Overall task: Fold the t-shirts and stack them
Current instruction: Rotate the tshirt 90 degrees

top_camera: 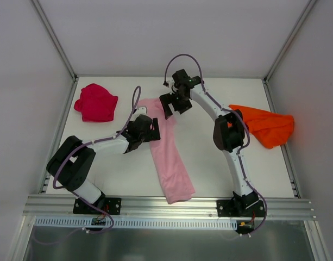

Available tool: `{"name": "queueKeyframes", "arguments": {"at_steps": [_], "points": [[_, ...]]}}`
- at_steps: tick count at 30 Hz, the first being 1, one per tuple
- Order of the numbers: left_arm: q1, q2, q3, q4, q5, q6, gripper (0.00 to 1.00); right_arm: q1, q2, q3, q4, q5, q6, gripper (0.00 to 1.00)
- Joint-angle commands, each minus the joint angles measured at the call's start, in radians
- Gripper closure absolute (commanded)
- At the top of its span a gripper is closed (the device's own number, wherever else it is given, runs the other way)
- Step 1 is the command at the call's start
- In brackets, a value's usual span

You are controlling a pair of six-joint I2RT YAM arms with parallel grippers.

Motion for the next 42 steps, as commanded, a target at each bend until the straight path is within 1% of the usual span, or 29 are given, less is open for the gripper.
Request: {"name": "queueKeyframes", "arguments": {"at_steps": [1,9,11,14,17,20,21,23,27,30,33,37,40,42], "points": [[-0.013,-0.002,0.01,0.021,-0.033,-0.019,0.01,0.008,0.053,0.068,-0.038,-0.012,-0.03,0.0],[-0.039,-0.013,-0.01,0.032,0.018,-0.031,0.01,0.016,0.027,-0.021,0.025,0.052,-0.039,0.0],[-0.051,-0.017,-0.016,0.017,0.01,-0.034,0.01,0.019,0.033,-0.016,0.02,0.103,-0.048,0.0],[-0.057,-0.022,-0.022,0.001,-0.013,-0.039,0.01,0.02,0.044,0.003,0.019,0.123,-0.048,0.0],[-0.059,-0.032,-0.03,-0.025,-0.039,-0.04,0.01,0.02,0.047,0.008,0.031,0.18,-0.045,0.0],[-0.063,-0.055,-0.05,-0.028,-0.043,-0.039,0.01,0.02,0.05,0.007,0.043,0.249,-0.043,0.0],[-0.065,-0.068,-0.062,-0.028,-0.043,-0.039,0.01,0.02,0.05,0.005,0.051,0.311,-0.039,0.0],[-0.07,-0.078,-0.07,-0.035,-0.054,-0.04,0.01,0.022,0.055,0.002,0.068,0.352,-0.036,0.0],[-0.071,-0.083,-0.076,-0.043,-0.062,-0.042,0.01,0.022,0.042,-0.042,0.126,0.479,-0.04,0.0],[-0.074,-0.086,-0.074,-0.051,-0.069,-0.042,0.01,0.023,0.013,-0.081,0.184,0.586,-0.057,0.0],[-0.076,-0.083,-0.074,-0.054,-0.08,-0.042,0.01,0.023,-0.051,-0.156,0.294,0.695,-0.089,0.0],[-0.076,-0.065,-0.07,-0.045,-0.074,-0.045,0.01,0.022,-0.111,-0.202,0.345,0.717,-0.096,0.0],[-0.083,-0.033,-0.051,-0.042,-0.062,-0.053,0.01,0.023,-0.154,-0.234,0.384,0.692,-0.085,0.0],[-0.105,-0.028,-0.05,-0.039,-0.066,-0.057,0.01,0.023,-0.159,-0.228,0.381,0.71,-0.086,0.0]]}}
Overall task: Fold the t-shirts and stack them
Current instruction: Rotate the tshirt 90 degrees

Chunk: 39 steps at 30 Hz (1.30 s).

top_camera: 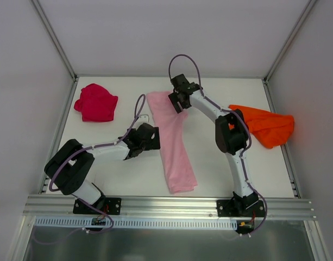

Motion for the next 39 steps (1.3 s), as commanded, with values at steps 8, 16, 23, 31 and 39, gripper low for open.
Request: {"name": "queueKeyframes", "arguments": {"at_steps": [8,16,23,31,39], "points": [[-0.086,0.031,0.03,0.011,-0.051,-0.038,0.01,-0.014,-0.11,0.004,0.077,0.101,0.061,0.0],[-0.124,0.076,0.099,0.022,-0.044,-0.008,0.01,-0.029,-0.159,-0.004,0.062,-0.166,0.049,0.0],[-0.195,0.309,0.392,-0.246,-0.175,0.014,0.01,-0.031,-0.234,-0.058,0.054,-0.16,0.033,0.0],[-0.209,0.452,0.539,-0.481,-0.263,-0.102,0.01,-0.037,-0.387,-0.173,0.097,-0.099,0.03,0.0],[-0.206,0.431,0.57,-0.744,-0.366,-0.26,0.01,-0.045,-0.472,-0.185,0.094,-0.051,0.041,0.0]]}}
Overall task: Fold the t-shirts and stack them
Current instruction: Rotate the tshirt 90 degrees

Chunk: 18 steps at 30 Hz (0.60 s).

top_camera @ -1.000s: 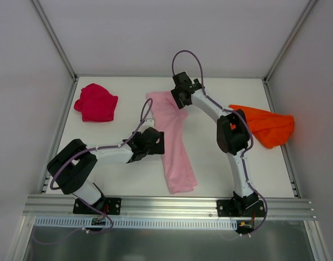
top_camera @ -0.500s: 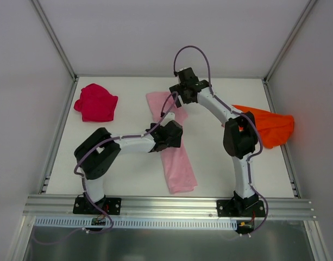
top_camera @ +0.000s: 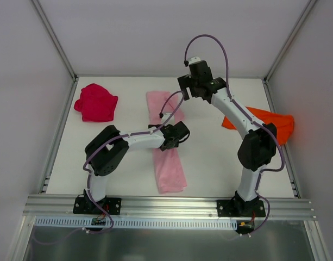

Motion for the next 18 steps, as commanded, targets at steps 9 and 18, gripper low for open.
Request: {"name": "queueKeyframes", "arguments": {"at_steps": [9,18], "points": [[0.034,-0.042,-0.059,-0.266,-0.125,-0.137,0.01,-0.016,-0.127,-0.065,0.043,0.017,0.025,0.0],[-0.009,-0.175,-0.198,-0.031,-0.238,-0.056,0.01,-0.016,-0.128,-0.117,0.063,-0.035,0.05,0.0]]}}
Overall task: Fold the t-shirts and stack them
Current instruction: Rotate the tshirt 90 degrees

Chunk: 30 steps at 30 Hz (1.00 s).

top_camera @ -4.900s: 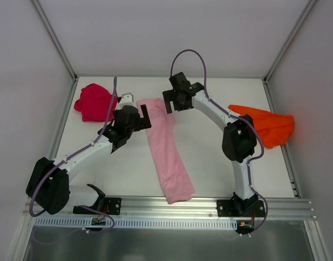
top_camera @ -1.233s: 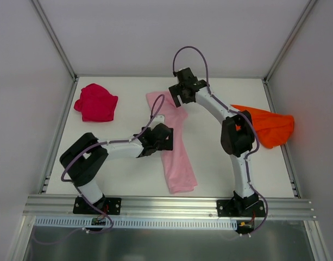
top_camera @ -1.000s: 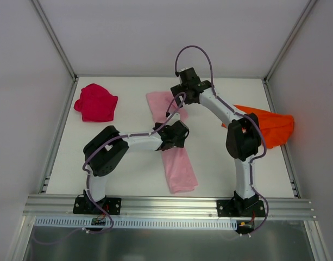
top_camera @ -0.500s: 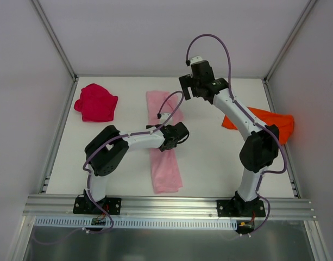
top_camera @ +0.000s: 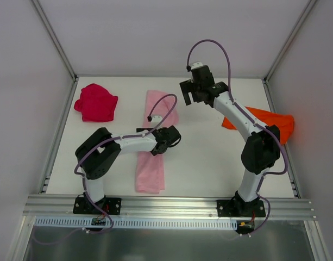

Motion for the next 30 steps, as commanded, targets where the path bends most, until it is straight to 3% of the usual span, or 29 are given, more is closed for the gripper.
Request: {"name": "queueKeyframes", "arguments": {"at_steps": [1,7,12,17,18,23,24,25,30], "points": [[-0.042,-0.112,-0.085,0.09,-0.098,0.065,0.01,-0.006,-0.047,-0.008,0.036,-0.033,0.022,0.0],[-0.102,-0.299,-0.164,0.273,-0.137,0.199,0.01,-0.007,0.009,0.033,0.002,-0.099,0.014,0.0],[-0.186,-0.356,-0.13,0.226,-0.194,0.236,0.01,-0.007,0.114,0.079,-0.048,-0.233,0.016,0.0],[-0.307,-0.426,-0.144,0.013,-0.239,-0.022,0.01,-0.004,0.276,0.242,-0.182,-0.347,0.01,0.0],[-0.323,-0.432,-0.139,-0.096,-0.248,-0.077,0.01,-0.004,0.292,0.242,-0.177,-0.359,0.013,0.0],[-0.441,-0.425,-0.13,-0.412,-0.297,-0.497,0.01,-0.004,0.324,0.271,-0.2,-0.402,0.013,0.0],[-0.487,-0.419,-0.128,-0.482,-0.3,-0.671,0.01,-0.004,0.324,0.27,-0.202,-0.407,0.008,0.0],[-0.507,-0.411,-0.127,-0.611,-0.3,-0.744,0.01,-0.006,0.324,0.27,-0.205,-0.403,0.007,0.0],[-0.594,-0.305,-0.136,-0.885,-0.234,-1.117,0.01,-0.006,0.324,0.273,-0.216,-0.418,-0.002,0.0]]}}
